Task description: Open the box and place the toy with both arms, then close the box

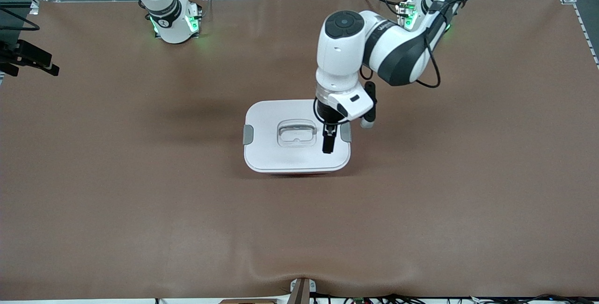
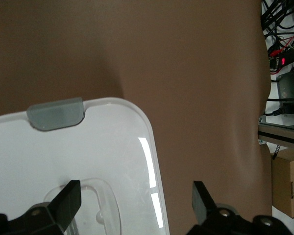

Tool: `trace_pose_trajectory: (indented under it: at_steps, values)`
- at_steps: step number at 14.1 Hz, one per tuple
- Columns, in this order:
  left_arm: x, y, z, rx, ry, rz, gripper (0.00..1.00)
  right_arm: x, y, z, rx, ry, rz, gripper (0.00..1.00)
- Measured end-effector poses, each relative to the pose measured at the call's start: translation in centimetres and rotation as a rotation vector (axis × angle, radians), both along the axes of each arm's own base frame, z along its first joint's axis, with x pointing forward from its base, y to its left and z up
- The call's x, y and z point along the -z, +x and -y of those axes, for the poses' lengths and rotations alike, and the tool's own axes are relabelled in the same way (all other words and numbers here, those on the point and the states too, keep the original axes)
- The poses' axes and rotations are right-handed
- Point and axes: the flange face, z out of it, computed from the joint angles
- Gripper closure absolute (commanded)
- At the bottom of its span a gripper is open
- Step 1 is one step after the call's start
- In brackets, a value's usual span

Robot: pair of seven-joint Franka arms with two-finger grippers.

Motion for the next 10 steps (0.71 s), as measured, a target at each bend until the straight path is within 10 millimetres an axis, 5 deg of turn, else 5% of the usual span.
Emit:
trace_pose_trajectory:
  at_steps: [5, 10]
  values:
    - [-0.3, 3.0, -4.7, 0.071, 0.067, -0.017, 0.00, 0.0, 0.0, -0.1, 0.000, 0.000, -0.001, 0.00]
    - [-2.2, 6.2, -11.7, 0.181, 0.098, -0.061, 0.00, 0.2, 0.2, -1.0, -0.017, 0.000, -0.004, 0.00]
